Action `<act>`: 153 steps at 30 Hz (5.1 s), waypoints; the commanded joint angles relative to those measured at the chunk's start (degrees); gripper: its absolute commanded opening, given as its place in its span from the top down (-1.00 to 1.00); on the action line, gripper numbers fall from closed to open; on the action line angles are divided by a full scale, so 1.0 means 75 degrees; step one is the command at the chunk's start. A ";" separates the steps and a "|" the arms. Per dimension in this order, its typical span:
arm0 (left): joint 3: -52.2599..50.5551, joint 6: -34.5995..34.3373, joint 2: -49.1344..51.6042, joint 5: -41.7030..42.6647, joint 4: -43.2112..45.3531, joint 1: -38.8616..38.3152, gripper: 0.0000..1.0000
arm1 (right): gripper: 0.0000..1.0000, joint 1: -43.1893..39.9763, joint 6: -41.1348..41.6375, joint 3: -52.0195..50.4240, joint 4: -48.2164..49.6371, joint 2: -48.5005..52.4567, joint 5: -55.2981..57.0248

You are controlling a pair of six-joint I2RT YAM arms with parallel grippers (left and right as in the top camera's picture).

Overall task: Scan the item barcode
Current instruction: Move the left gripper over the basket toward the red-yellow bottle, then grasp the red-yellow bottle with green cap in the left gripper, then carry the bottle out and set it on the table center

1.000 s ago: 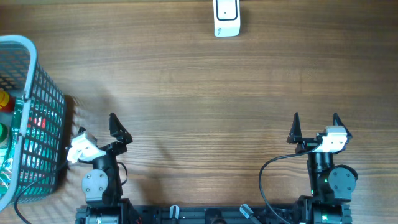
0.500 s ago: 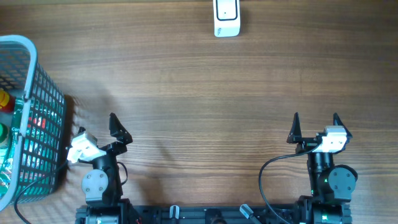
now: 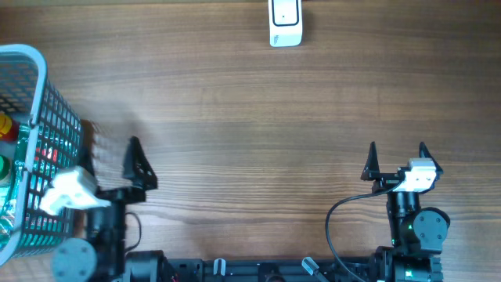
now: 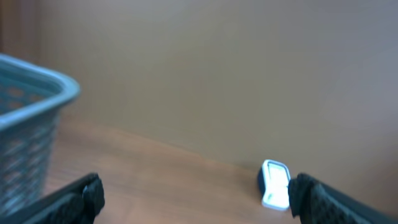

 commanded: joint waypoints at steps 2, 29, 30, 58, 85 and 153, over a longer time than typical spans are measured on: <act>0.3491 0.0271 0.2579 -0.1370 -0.1632 -0.0035 -0.99 | -1.00 -0.0044 -0.0067 -0.0006 0.0023 0.0000 -0.0128; 1.0124 -0.0979 1.0045 -0.3162 -0.6006 0.4508 -0.99 | -0.99 -0.0044 -0.0067 -0.0006 0.0023 0.0000 -0.0128; 1.0107 -0.0670 1.0182 -0.2704 -0.5916 0.4747 -0.97 | -0.99 -0.0044 -0.0067 -0.0006 0.0023 0.0000 -0.0128; 1.0101 0.2066 1.5140 -0.0067 -0.2844 0.5540 -0.69 | -0.99 -0.0044 -0.0067 -0.0006 0.0023 0.0000 -0.0128; 1.0104 0.1192 1.0299 -0.0586 -0.3354 0.4736 0.28 | -0.99 -0.0044 -0.0067 -0.0006 0.0023 0.0000 -0.0128; 1.0588 -0.2524 0.9197 -0.2352 -0.7874 0.4998 -1.00 | -0.99 -0.0044 -0.0067 -0.0006 0.0023 0.0000 -0.0128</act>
